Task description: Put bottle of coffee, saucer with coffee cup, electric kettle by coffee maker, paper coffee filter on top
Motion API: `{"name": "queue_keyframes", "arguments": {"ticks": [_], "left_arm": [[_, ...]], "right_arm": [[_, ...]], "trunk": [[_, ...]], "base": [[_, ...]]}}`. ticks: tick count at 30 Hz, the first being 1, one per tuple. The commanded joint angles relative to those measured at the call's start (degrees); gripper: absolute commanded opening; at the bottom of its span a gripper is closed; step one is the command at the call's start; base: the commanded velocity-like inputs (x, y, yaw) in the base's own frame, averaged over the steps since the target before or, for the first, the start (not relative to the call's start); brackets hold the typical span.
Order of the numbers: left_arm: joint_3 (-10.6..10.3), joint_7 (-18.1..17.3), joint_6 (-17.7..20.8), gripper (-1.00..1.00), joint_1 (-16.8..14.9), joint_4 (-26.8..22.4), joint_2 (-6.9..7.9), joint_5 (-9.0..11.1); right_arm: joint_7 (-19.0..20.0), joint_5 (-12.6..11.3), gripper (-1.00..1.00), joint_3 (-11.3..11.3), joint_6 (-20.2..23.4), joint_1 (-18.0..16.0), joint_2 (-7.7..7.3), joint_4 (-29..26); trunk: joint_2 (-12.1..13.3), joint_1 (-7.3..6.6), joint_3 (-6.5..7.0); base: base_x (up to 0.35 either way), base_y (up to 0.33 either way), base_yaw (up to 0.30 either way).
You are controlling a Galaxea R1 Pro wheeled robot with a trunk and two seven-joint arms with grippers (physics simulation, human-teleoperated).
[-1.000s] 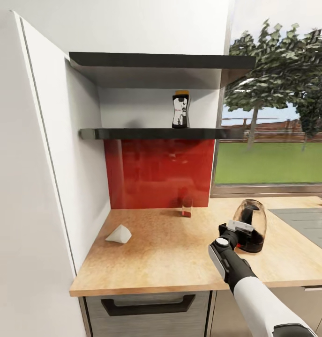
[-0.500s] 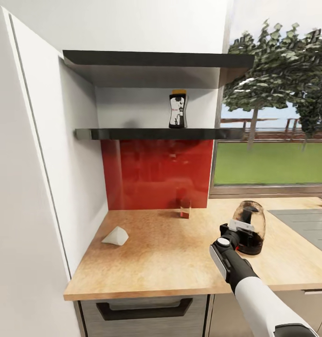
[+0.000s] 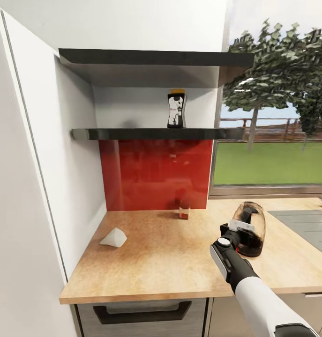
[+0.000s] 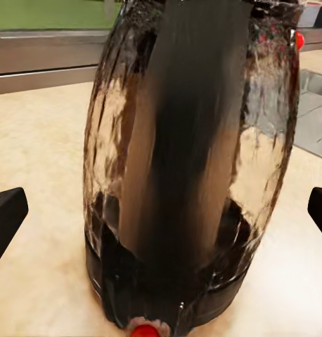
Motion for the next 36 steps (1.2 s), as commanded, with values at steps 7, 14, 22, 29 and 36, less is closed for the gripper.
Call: {"name": "queue_keyframes", "arguments": {"ticks": [7,14,22,29,36], "left_arm": [[0.27,-0.23,-0.16,1.00,-0.05,0.05,-0.08,0.00],[0.27,-0.23,-0.28,1.00,-0.05,0.05,-0.18,-2.77],[0.27,-0.23,-0.29,1.00,-0.05,0.05,-0.19,-3.12],[0.27,-0.23,-0.23,1.00,-0.05,0.05,-0.19,-3.13],[0.31,-0.23,-0.20,1.00,-0.05,0.05,-0.19,-3.13]], "right_arm": [[-0.20,-0.27,1.00,0.31,0.29,-0.05,-0.14,-0.05],[-0.35,-0.13,-1.00,0.36,0.18,-0.05,-0.15,-0.05],[0.01,0.04,-1.00,0.55,-0.33,-0.05,-0.16,-0.12],[0.37,0.05,-1.00,0.48,0.19,-0.05,-0.23,-0.48],[0.68,0.27,-1.00,0.62,-0.37,-0.05,-0.19,-1.35]], "trunk": [[-0.07,0.03,-0.10],[-0.07,0.03,-0.10],[-0.07,0.03,-0.10],[-0.07,0.03,0.34],[-0.07,0.03,1.00]], "base": [[0.094,-0.057,0.000],[0.003,-0.002,0.000],[0.000,0.000,0.000],[0.000,0.000,0.000],[0.000,0.000,0.000]]}}
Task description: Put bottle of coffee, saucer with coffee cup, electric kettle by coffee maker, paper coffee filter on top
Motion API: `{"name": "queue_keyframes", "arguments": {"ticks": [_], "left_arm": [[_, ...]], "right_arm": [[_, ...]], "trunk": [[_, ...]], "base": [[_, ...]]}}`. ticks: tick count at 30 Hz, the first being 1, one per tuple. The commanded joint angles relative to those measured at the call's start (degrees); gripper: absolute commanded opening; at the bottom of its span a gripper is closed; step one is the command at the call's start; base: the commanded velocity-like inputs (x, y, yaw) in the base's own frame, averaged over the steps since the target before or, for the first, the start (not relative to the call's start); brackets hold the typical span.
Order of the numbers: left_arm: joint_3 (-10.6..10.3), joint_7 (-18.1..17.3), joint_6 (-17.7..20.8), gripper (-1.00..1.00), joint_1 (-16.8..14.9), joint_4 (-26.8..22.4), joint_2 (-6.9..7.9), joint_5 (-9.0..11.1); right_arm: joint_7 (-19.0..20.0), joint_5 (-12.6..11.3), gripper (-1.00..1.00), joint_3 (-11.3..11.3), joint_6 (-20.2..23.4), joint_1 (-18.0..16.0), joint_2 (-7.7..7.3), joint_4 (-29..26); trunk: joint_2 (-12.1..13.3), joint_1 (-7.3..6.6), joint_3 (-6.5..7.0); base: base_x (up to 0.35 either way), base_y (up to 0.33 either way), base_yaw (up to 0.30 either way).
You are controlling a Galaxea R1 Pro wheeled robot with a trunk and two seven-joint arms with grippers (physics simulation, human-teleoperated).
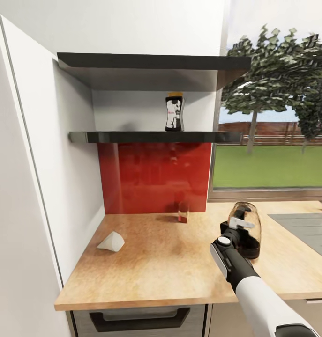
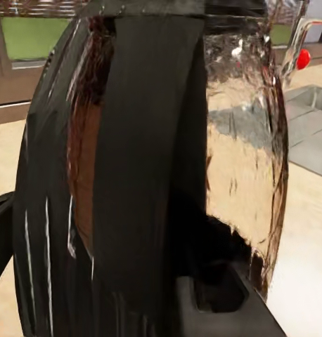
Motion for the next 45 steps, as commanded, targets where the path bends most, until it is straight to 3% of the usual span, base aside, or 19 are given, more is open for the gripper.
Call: {"name": "queue_keyframes", "arguments": {"ticks": [1,6,12,16,24,33,40,44,45], "left_arm": [[0.28,-0.22,-0.15,1.00,-0.05,0.05,0.00,0.07],[0.32,-0.22,-0.17,1.00,-0.05,0.05,0.00,0.07],[0.32,-0.22,-0.23,1.00,-0.05,0.05,0.00,0.07],[0.32,-0.22,-0.28,1.00,-0.05,0.05,0.00,0.07],[0.40,-0.22,-0.69,1.00,-0.05,0.05,-0.09,0.07],[0.63,-0.22,-1.21,1.00,-0.05,0.05,-0.11,0.18],[0.67,-0.22,-4.22,1.00,-0.05,1.36,-0.55,0.58],[0.73,-0.22,-4.55,1.00,-0.05,1.73,-0.74,0.65],[0.71,-0.22,-4.60,1.00,-0.05,1.79,-0.83,0.68]], "right_arm": [[-0.35,-0.01,-1.00,0.31,0.19,-0.06,-0.05,-0.26],[-0.54,0.26,-1.00,0.44,0.53,-0.06,0.02,-3.27],[-0.80,3.04,-1.00,0.50,0.31,-0.06,0.10,-4.80],[-0.98,3.37,-1.00,0.51,0.93,-0.02,0.15,-6.36],[-0.83,3.61,-1.00,0.51,7.30,0.23,0.16,-9.89],[-0.60,9.79,-1.00,0.48,13.57,0.84,0.46,-14.14],[0.27,10.20,-1.00,0.43,13.62,0.99,0.26,-14.68],[1.50,10.02,-1.00,0.42,13.50,1.02,-0.68,-14.69],[2.10,9.87,-1.00,0.42,13.38,1.02,-2.13,-14.69]], "trunk": [[-0.08,0.01,0.00],[-0.08,0.01,0.47],[-0.08,0.01,1.04],[-0.08,0.01,1.41],[-0.08,0.01,2.17],[-0.08,0.01,3.02],[-0.08,0.01,3.68],[-0.08,0.01,4.06],[-0.08,0.01,4.15]], "base": [[0.000,0.000,0.000],[0.000,0.000,0.000],[0.000,0.000,0.000],[0.000,0.000,0.000],[0.000,0.000,0.000],[0.000,0.000,0.000],[0.000,0.000,0.000],[0.000,0.000,0.000],[0.000,0.000,0.000]]}}
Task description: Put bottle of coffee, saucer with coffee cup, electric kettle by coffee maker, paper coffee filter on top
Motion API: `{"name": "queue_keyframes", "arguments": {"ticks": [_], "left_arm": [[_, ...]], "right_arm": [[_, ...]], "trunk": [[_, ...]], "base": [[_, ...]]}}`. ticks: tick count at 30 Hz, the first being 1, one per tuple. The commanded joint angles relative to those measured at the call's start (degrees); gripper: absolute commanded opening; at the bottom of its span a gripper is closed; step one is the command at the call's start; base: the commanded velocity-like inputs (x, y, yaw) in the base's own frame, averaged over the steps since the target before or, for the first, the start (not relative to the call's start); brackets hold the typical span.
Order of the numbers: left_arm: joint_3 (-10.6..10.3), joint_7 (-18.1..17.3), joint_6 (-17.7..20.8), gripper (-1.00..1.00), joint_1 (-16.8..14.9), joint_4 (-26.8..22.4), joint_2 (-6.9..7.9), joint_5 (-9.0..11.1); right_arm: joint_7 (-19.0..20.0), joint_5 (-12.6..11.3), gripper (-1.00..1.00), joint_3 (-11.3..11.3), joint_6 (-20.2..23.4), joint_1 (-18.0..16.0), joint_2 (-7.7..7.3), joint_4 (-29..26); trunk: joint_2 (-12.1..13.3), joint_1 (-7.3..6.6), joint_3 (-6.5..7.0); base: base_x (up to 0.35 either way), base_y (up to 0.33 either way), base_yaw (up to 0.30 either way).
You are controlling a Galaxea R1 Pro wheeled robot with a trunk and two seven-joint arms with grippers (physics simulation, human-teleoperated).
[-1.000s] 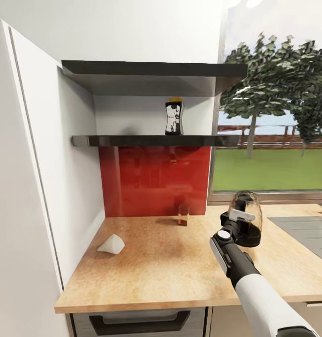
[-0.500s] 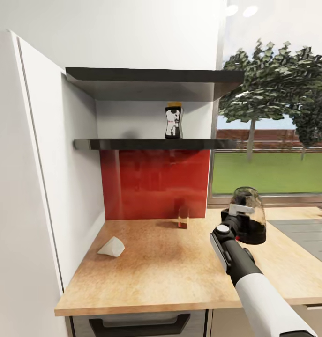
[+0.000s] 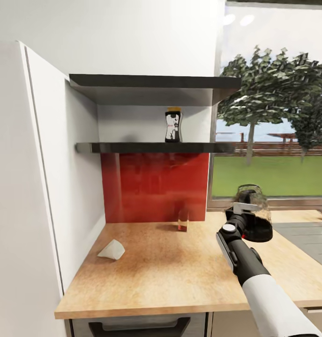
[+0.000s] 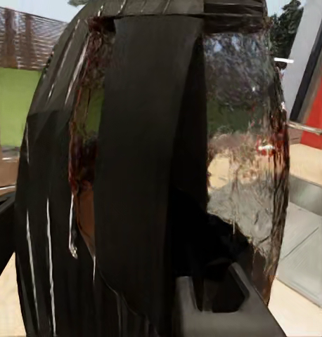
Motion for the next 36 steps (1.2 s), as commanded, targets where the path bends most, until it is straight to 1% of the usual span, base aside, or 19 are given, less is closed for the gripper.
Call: {"name": "queue_keyframes", "arguments": {"ticks": [1,2,8,14,15,18,19,21,22,23,26,31,36], "left_arm": [[0.32,-0.21,-0.16,1.00,-0.02,0.08,0.01,0.03],[0.34,-0.22,-0.17,1.00,-0.02,0.08,0.02,0.04],[0.33,-0.22,-0.12,1.00,-0.02,0.09,0.03,0.05],[0.29,-0.22,-0.09,1.00,-0.02,0.16,0.03,-0.02],[0.28,-0.21,-0.01,1.00,-0.02,0.18,0.03,-0.04],[0.28,-0.22,0.00,1.00,-0.02,0.17,0.03,-0.05],[0.25,-0.19,0.08,1.00,-0.02,0.18,0.03,-0.34],[0.25,-0.21,0.10,1.00,-0.02,0.18,0.03,-0.37],[0.23,-0.20,0.14,1.00,-0.02,0.18,0.03,-0.39],[0.25,-0.20,0.15,1.00,-0.02,0.16,0.03,-0.39],[0.27,-0.20,0.17,1.00,-0.02,0.14,0.03,-0.41],[0.28,-0.20,0.17,1.00,-0.02,0.12,0.03,-0.37],[0.28,-0.22,0.11,1.00,-0.02,0.09,0.08,-0.24]], "right_arm": [[-0.04,0.65,-1.00,0.16,0.44,0.00,-0.41,-0.01],[0.22,0.62,-1.00,0.16,0.40,-0.01,-0.68,0.11],[1.04,0.34,-1.00,0.16,-0.81,0.02,-1.01,0.85],[3.73,0.59,-1.00,0.11,-1.66,0.02,-1.13,2.95],[4.52,0.60,-1.00,0.14,-4.70,0.02,-1.32,3.96],[4.83,0.75,-1.00,0.13,-5.56,-0.03,-1.52,4.87],[5.72,0.85,-1.00,0.12,-6.72,0.01,-3.24,5.57],[5.98,0.69,-1.00,0.10,-6.83,0.00,-3.90,5.60],[6.41,0.58,-1.00,0.07,-6.77,-0.03,-4.84,5.61],[6.54,0.54,-1.00,0.01,-6.69,-0.04,-5.22,5.61],[6.75,0.44,-1.00,-0.13,-6.39,-0.05,-6.08,5.68],[7.16,0.21,-1.00,-0.38,-6.41,-0.05,-6.89,5.83],[7.21,-2.01,-1.00,-0.68,-6.86,-0.05,-8.41,5.95]], "trunk": [[-0.02,0.01,0.09],[-0.02,0.01,0.19],[-0.02,0.01,0.61],[-0.02,0.01,0.66],[-0.02,0.01,0.66],[-0.02,0.01,0.67],[-0.02,0.01,0.67],[-0.02,0.01,0.67],[-0.02,0.01,0.67],[-0.02,0.01,0.67],[-0.02,0.01,0.67],[-0.02,0.01,0.73],[-0.02,0.01,0.51]], "base": [[0.000,0.000,0.000],[0.000,0.000,0.000],[-0.024,0.000,0.000],[-0.245,0.000,0.000],[-0.316,-0.062,0.000],[-0.311,-0.092,0.000],[-0.286,-0.156,-0.006],[-0.280,-0.160,-0.042],[-0.275,-0.162,-0.162],[-0.274,-0.163,-0.199],[-0.250,-0.155,-0.237],[-0.069,-0.046,-0.260],[-0.006,-0.004,-0.143]]}}
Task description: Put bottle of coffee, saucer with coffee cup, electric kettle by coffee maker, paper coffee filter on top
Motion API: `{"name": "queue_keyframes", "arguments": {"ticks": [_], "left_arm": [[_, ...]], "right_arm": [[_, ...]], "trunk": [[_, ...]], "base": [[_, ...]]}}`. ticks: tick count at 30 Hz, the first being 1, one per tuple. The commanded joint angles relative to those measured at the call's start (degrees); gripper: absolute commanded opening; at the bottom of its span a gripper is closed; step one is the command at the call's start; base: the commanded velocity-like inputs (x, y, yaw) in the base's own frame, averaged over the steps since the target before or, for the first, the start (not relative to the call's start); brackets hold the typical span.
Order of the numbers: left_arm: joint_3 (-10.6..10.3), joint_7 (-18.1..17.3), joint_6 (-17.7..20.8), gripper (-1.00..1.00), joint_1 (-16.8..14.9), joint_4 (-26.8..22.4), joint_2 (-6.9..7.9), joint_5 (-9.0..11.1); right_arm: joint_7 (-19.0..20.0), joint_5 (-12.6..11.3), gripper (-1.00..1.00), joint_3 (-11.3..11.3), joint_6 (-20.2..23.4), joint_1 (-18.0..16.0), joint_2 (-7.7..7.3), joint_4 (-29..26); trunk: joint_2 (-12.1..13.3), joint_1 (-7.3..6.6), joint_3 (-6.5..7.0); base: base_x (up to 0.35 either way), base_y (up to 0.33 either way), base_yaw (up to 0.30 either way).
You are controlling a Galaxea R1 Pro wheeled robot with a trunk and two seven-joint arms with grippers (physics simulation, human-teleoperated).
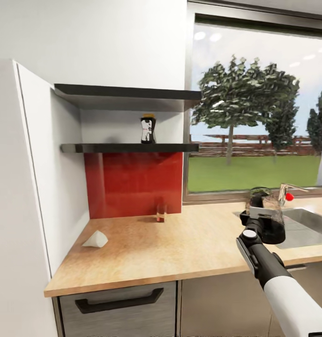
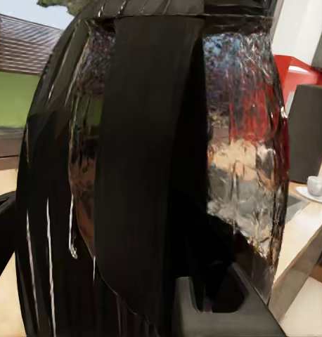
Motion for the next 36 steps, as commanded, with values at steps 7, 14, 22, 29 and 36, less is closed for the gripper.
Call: {"name": "queue_keyframes", "arguments": {"ticks": [7,14,22,29,36], "left_arm": [[0.30,-0.22,-0.17,1.00,-0.02,0.06,0.04,0.13],[0.30,-0.23,-0.24,1.00,-0.02,0.06,0.04,0.20],[0.30,-0.17,-0.14,1.00,-0.02,0.06,0.04,0.22],[0.28,-0.20,-0.13,1.00,-0.02,0.06,0.04,0.22],[0.28,-0.19,-0.17,1.00,-0.02,0.08,0.03,0.31]], "right_arm": [[-0.38,0.10,-1.00,0.29,0.77,-0.03,-0.66,-0.10],[-0.77,0.22,-1.00,0.29,0.84,-0.03,-0.73,-0.81],[-0.20,-0.51,-1.00,-3.48,1.19,-0.03,-5.13,-1.92],[1.93,-2.33,-1.00,-5.87,1.02,-0.03,-10.63,-1.97],[2.27,-2.50,-1.00,-6.04,0.76,-0.03,-16.83,-1.54]], "trunk": [[-0.03,0.01,-0.62],[-0.03,0.01,-1.27],[-0.03,0.01,-2.01],[-0.03,0.01,-2.66],[-0.03,0.01,-3.31]], "base": [[-0.001,0.000,-0.017],[0.000,0.000,0.000],[0.000,0.000,0.000],[0.000,0.000,0.000],[0.000,0.000,0.000]]}}
